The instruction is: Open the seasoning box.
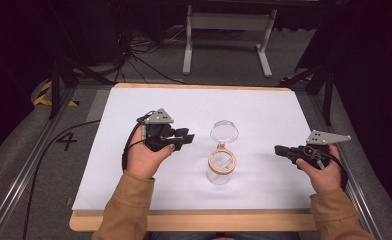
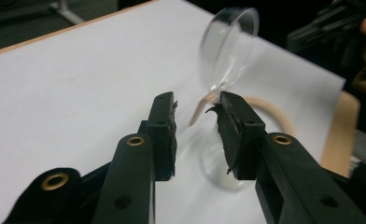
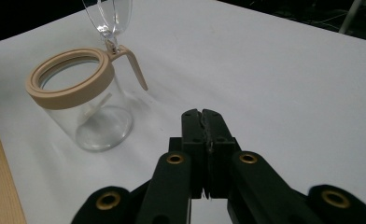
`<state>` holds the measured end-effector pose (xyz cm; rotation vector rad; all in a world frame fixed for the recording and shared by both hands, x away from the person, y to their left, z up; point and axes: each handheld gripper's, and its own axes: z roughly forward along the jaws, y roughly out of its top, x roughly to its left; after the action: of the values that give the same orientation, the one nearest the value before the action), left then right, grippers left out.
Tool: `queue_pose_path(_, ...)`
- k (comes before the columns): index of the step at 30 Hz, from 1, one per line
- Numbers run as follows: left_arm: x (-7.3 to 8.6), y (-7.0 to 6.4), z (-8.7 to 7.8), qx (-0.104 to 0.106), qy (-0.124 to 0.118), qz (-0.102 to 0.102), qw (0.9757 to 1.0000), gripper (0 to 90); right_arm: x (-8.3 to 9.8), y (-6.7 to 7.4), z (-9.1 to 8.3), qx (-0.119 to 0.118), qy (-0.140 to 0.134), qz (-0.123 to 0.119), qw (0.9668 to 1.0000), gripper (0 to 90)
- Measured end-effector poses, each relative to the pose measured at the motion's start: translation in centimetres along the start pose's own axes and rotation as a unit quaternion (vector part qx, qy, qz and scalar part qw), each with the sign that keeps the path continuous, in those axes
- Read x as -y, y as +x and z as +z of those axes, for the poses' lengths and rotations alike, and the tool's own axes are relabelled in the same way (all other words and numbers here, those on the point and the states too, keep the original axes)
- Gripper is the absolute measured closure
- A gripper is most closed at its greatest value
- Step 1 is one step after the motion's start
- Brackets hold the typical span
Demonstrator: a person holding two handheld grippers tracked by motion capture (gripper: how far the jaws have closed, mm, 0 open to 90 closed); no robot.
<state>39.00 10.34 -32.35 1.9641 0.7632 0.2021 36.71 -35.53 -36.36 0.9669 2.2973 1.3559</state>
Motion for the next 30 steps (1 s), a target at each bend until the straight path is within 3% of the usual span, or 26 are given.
queue_pose_path(5, 1.1, 1.4, -1.0, -0.032, 0.025, -0.006, 0.9991, 64.4, -0.5, -0.4, 0.6, -0.001, 0.001, 0.001, 1.0000, 81.2)
queue_pose_path(14, 3.8, 3.6, -1.8, -0.074, 0.053, -0.040, 0.9950, 59.9, -1.4, -1.6, 0.9, 0.009, -0.005, 0.005, 0.9999, 75.5)
queue_pose_path(21, 5.6, 5.1, -2.0, -0.101, 0.071, -0.046, 0.9913, 56.3, -1.5, -3.3, 0.5, 0.047, 0.007, 0.008, 0.9988, 70.8)
queue_pose_path(24, 6.6, 6.1, -2.2, -0.109, 0.079, -0.066, 0.9887, 55.1, -0.9, -4.9, 0.5, 0.072, 0.029, 0.032, 0.9965, 68.1)
queue_pose_path(30, 8.4, 8.1, -1.6, -0.121, 0.091, -0.094, 0.9840, 52.7, 0.9, -7.0, 1.3, 0.094, 0.071, 0.071, 0.9905, 63.8)
